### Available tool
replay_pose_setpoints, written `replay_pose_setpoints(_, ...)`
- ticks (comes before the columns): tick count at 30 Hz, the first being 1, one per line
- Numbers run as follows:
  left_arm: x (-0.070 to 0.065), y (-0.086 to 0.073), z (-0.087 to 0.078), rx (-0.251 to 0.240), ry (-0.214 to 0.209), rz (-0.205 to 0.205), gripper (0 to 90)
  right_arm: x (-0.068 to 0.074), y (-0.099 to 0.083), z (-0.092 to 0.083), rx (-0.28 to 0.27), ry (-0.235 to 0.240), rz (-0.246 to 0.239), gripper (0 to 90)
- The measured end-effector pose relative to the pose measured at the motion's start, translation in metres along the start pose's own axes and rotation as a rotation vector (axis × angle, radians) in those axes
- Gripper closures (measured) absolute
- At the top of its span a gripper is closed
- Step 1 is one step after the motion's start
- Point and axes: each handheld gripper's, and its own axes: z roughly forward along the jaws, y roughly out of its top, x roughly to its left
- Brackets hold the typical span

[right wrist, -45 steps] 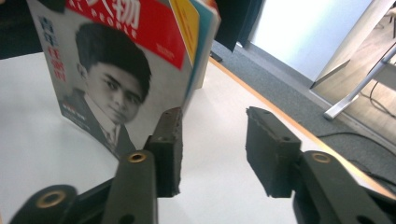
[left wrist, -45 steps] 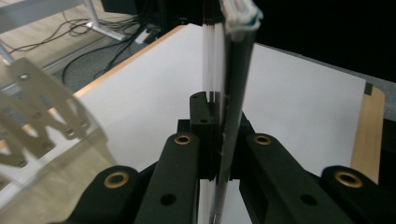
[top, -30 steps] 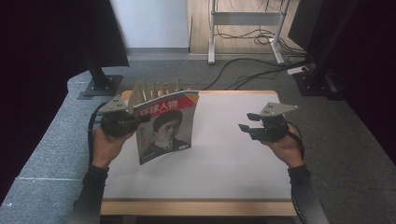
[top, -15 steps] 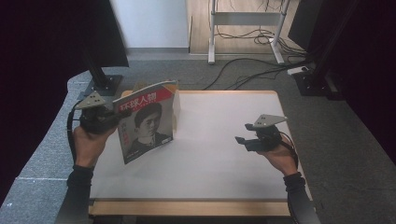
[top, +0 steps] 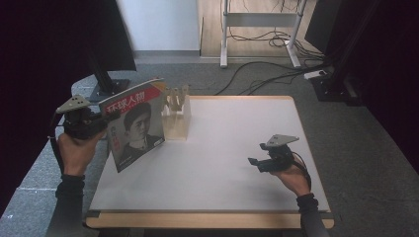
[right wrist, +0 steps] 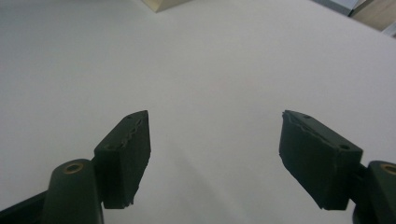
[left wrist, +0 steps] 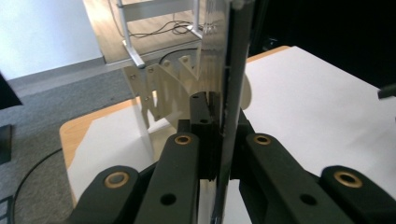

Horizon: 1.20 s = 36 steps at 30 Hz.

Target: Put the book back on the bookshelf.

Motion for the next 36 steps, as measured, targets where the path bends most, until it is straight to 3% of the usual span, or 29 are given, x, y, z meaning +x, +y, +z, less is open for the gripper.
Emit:
replay_pose_setpoints(14, 0.016, 0.007, 0.033, -0.019, 0.076, -0.057, 87.0, 0.002, -0.031, 0.015, 0.031, 0.023, 0.048, 23.0)
replay_pose_setpoints(23, 0.023, 0.007, 0.065, -0.074, 0.119, -0.086, 87.0, 0.002, -0.038, 0.017, 0.046, 0.029, 0.052, 23.7)
replay_pose_setpoints(26, 0.025, -0.001, 0.076, -0.112, 0.127, -0.091, 87.0, 0.002, -0.039, 0.018, 0.044, 0.03, 0.053, 23.9)
replay_pose_setpoints(28, 0.026, -0.009, 0.081, -0.126, 0.126, -0.073, 86.9, 0.002, -0.04, 0.018, 0.045, 0.035, 0.057, 24.2)
replay_pose_setpoints(31, 0.031, -0.02, 0.081, -0.144, 0.121, -0.087, 86.7, 0.001, -0.044, 0.019, 0.052, 0.035, 0.06, 24.5)
replay_pose_setpoints(35, 0.039, -0.027, 0.076, -0.083, 0.086, -0.091, 85.8, 0.0, -0.046, 0.02, 0.052, 0.035, 0.069, 24.6)
replay_pose_setpoints(36, 0.039, -0.028, 0.075, -0.061, 0.093, -0.08, 85.5, 0.0, -0.046, 0.021, 0.049, 0.036, 0.068, 24.6)
